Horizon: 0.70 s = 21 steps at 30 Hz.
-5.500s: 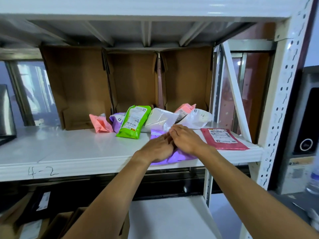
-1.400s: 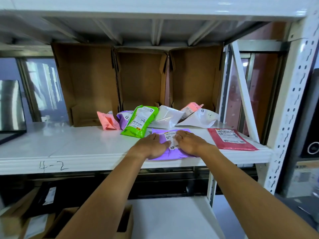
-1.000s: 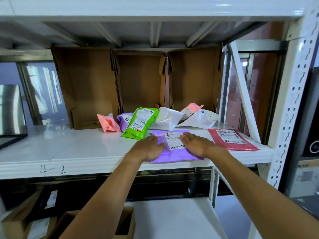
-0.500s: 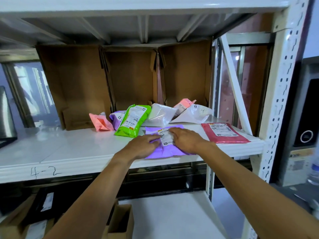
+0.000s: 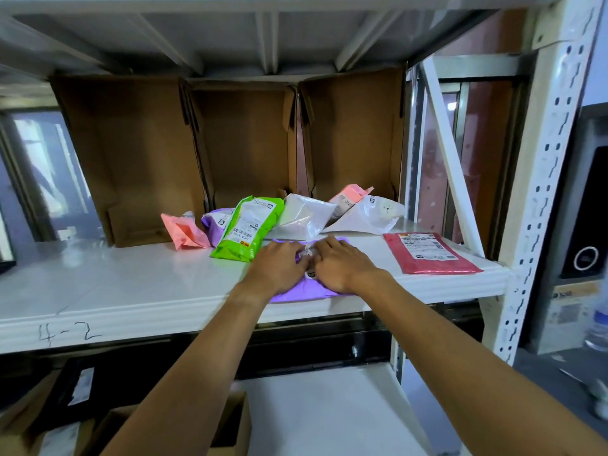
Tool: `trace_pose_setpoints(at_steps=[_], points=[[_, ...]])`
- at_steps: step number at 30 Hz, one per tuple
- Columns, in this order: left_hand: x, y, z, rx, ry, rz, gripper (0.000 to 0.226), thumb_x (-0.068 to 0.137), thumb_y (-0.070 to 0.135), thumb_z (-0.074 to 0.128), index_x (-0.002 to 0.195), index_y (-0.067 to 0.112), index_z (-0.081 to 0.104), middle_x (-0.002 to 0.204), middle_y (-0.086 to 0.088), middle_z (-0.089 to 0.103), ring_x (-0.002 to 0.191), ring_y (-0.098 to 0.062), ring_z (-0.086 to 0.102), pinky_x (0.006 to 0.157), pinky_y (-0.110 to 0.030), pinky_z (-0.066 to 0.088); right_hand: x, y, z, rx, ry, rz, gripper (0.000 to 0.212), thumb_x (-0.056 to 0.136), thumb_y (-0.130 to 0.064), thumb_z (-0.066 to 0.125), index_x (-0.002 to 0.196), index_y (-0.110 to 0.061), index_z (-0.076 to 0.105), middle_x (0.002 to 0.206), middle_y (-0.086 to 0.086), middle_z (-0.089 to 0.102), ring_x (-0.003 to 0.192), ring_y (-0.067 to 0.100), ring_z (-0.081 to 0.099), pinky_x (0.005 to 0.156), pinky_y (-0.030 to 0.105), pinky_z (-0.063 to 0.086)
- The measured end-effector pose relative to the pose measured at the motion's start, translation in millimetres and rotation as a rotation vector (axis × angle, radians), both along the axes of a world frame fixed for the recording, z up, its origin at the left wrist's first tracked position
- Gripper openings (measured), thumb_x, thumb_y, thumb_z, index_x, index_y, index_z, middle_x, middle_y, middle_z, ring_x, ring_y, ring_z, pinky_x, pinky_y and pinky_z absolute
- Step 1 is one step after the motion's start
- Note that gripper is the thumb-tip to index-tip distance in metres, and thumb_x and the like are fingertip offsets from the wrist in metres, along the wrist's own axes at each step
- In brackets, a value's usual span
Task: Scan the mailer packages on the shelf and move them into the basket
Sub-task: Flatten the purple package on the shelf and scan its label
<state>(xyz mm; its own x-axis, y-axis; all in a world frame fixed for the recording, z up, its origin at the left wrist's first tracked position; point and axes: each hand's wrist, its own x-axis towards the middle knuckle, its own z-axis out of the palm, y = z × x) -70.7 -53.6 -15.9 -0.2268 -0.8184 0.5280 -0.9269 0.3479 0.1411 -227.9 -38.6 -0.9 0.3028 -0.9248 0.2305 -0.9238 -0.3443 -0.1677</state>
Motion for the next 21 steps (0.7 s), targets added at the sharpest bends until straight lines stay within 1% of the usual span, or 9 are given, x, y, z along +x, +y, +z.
trace_pose_setpoints(at_steps=[1, 3, 5, 7, 9, 11, 14, 18, 21], points=[[0.2, -0.4, 1.0, 0.070, 0.033, -0.040, 0.037, 0.102, 0.037, 0.047, 0.134, 0.028, 0.062, 0.129, -0.009, 0.066, 0.118, -0.034, 0.057, 0.097, -0.038, 0.045, -0.8, -1.2, 0.7, 0.015, 0.015, 0.028, 0.053, 0.104, -0.040, 0.030, 0.151, -0.016, 0.032, 0.159, 0.008, 0.028, 0.144, 0.029, 0.030, 0.115, 0.042, 0.027], [-0.9, -2.7, 2.9, 0.217, 0.040, -0.058, 0.042, 0.105, 0.036, 0.038, 0.147, 0.034, 0.046, 0.144, -0.006, 0.055, 0.128, -0.035, 0.051, 0.104, -0.036, 0.040, -1.7, -3.8, 1.4, 0.032, 0.053, 0.063, 0.057, 0.105, -0.040, 0.028, 0.157, -0.018, 0.021, 0.166, 0.004, 0.016, 0.151, 0.023, 0.018, 0.120, 0.039, 0.018], [-2.3, -3.6, 5.4, 0.315, 0.031, -0.052, 0.046, 0.106, 0.038, 0.033, 0.152, 0.037, 0.035, 0.154, -0.003, 0.044, 0.137, -0.033, 0.043, 0.110, -0.034, 0.032, -1.8, -6.5, 1.7, 0.035, 0.074, 0.081, 0.058, 0.105, -0.040, 0.028, 0.158, -0.018, 0.020, 0.166, 0.003, 0.017, 0.151, 0.022, 0.018, 0.120, 0.037, 0.018], [-2.1, -3.9, 6.6, 0.377, 0.060, -0.066, 0.048, 0.105, 0.041, 0.033, 0.153, 0.042, 0.031, 0.160, 0.003, 0.035, 0.144, -0.027, 0.035, 0.114, -0.032, 0.025, -1.4, -10.1, 1.8, 0.037, 0.058, 0.081, 0.056, 0.105, -0.038, 0.029, 0.156, -0.018, 0.026, 0.163, 0.004, 0.025, 0.148, 0.022, 0.025, 0.117, 0.038, 0.023], [-0.8, -6.4, 6.4, 0.430, 0.100, -0.081, 0.050, 0.101, 0.047, 0.033, 0.152, 0.049, 0.029, 0.163, 0.010, 0.026, 0.150, -0.018, 0.025, 0.118, -0.033, 0.019, -0.1, -11.9, 3.9, 0.053, 0.044, 0.070, 0.052, 0.103, -0.038, 0.031, 0.152, -0.020, 0.034, 0.159, 0.004, 0.033, 0.143, 0.024, 0.033, 0.114, 0.040, 0.028], [-0.2, -10.8, 5.0, 0.454, 0.112, -0.090, 0.053, 0.097, 0.050, 0.033, 0.150, 0.054, 0.026, 0.164, 0.012, 0.021, 0.152, -0.013, 0.018, 0.120, -0.037, 0.017, 1.7, -13.8, 6.2, 0.063, 0.048, 0.057, 0.050, 0.102, -0.037, 0.031, 0.148, -0.021, 0.040, 0.154, 0.006, 0.039, 0.139, 0.026, 0.037, 0.112, 0.043, 0.033], [-1.5, -14.8, 3.1, 0.497, 0.096, -0.051, 0.057, 0.095, 0.050, 0.031, 0.152, 0.052, 0.021, 0.165, 0.013, 0.015, 0.153, -0.009, 0.010, 0.123, -0.044, 0.012, 4.3, -13.1, 8.6, 0.069, 0.039, 0.028, 0.049, 0.100, -0.038, 0.030, 0.145, -0.021, 0.044, 0.149, 0.007, 0.040, 0.136, 0.028, 0.037, 0.112, 0.048, 0.034], [-0.6, -21.1, -1.1, 0.515, 0.104, 0.011, 0.065, 0.087, 0.058, 0.027, 0.151, 0.054, 0.018, 0.166, 0.010, 0.015, 0.153, -0.013, 0.009, 0.122, -0.047, 0.012, 5.6, -9.9, 8.0, 0.055, 0.041, 0.019, 0.051, 0.099, -0.039, 0.026, 0.140, -0.019, 0.047, 0.148, 0.006, 0.040, 0.134, 0.026, 0.037, 0.110, 0.046, 0.036], [-1.9, -19.1, 1.7, 0.512, 0.063, 0.015, 0.063, 0.092, 0.059, 0.024, 0.153, 0.052, 0.013, 0.167, 0.007, 0.010, 0.154, -0.022, 0.005, 0.123, -0.048, 0.010, 5.6, -3.7, 10.2, 0.073, -0.019, 0.014, 0.046, 0.102, -0.032, 0.031, 0.144, -0.018, 0.045, 0.152, 0.006, 0.039, 0.136, 0.026, 0.039, 0.108, 0.043, 0.035]])
